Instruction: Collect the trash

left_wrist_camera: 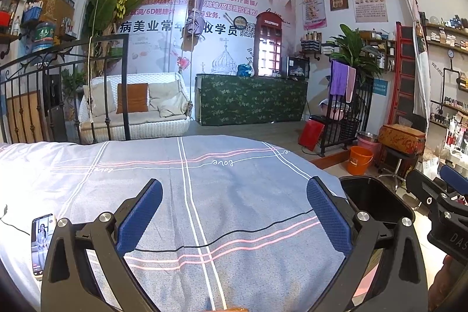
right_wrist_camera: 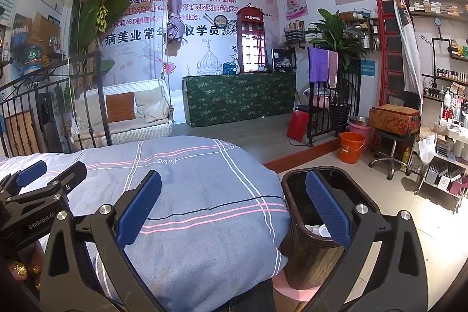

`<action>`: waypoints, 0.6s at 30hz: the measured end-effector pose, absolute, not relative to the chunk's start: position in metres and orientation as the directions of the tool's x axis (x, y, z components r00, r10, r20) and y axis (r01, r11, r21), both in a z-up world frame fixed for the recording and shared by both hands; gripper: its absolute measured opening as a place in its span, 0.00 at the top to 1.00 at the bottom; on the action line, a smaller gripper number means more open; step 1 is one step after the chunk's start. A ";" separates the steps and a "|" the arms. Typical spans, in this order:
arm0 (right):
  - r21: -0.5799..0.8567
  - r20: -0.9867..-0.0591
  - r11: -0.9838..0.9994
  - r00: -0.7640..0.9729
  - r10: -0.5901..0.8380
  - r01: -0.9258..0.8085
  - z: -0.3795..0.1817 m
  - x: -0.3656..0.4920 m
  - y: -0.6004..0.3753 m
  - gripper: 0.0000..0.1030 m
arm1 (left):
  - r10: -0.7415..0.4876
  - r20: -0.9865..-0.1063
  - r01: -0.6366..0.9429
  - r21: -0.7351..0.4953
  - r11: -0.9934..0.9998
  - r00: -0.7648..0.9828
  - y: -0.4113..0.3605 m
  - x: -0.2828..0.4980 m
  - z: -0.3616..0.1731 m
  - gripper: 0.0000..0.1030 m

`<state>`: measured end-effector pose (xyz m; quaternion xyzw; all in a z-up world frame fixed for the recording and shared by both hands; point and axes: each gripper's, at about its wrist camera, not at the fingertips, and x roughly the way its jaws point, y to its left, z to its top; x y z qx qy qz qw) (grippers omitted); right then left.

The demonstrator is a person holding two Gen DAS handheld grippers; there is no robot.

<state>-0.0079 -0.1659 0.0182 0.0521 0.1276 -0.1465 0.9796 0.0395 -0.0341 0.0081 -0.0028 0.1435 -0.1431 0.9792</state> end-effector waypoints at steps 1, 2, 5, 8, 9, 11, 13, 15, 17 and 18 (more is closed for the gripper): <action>0.065 -0.268 0.952 0.924 -0.273 0.300 0.018 -0.008 -0.166 0.05 | -0.279 -0.280 0.278 -0.044 0.960 0.919 -0.035 0.039 0.008 0.05; 0.065 -0.268 0.952 0.924 -0.272 0.299 0.017 -0.008 -0.166 0.05 | -0.278 -0.280 0.277 -0.043 0.960 0.919 -0.035 0.039 0.008 0.05; 0.066 -0.271 0.952 0.924 -0.271 0.298 0.017 -0.007 -0.168 0.05 | -0.280 -0.283 0.279 -0.045 0.959 0.917 -0.034 0.040 0.008 0.05; 0.067 -0.271 0.952 0.924 -0.271 0.298 0.017 -0.007 -0.168 0.05 | -0.280 -0.283 0.279 -0.046 0.959 0.917 -0.034 0.040 0.008 0.05; 0.067 -0.272 0.952 0.924 -0.270 0.298 0.017 -0.007 -0.168 0.05 | -0.280 -0.282 0.279 -0.044 0.959 0.918 -0.034 0.040 0.008 0.05; 0.067 -0.272 0.952 0.923 -0.271 0.299 0.016 -0.007 -0.168 0.05 | -0.280 -0.282 0.279 -0.044 0.959 0.918 -0.034 0.040 0.008 0.05; 0.069 -0.274 0.952 0.923 -0.270 0.299 0.016 -0.007 -0.169 0.05 | -0.280 -0.283 0.279 -0.046 0.959 0.917 -0.035 0.039 0.007 0.05; 0.070 -0.277 0.951 0.922 -0.270 0.300 0.016 -0.005 -0.169 0.05 | -0.280 -0.284 0.279 -0.045 0.959 0.917 -0.035 0.039 0.007 0.05; 0.071 -0.277 0.952 0.922 -0.269 0.299 0.015 -0.004 -0.169 0.05 | -0.279 -0.284 0.278 -0.045 0.959 0.917 -0.034 0.039 0.008 0.05; 0.071 -0.277 0.952 0.922 -0.269 0.299 0.015 -0.004 -0.169 0.05 | -0.281 -0.283 0.279 -0.046 0.959 0.917 -0.035 0.039 0.007 0.05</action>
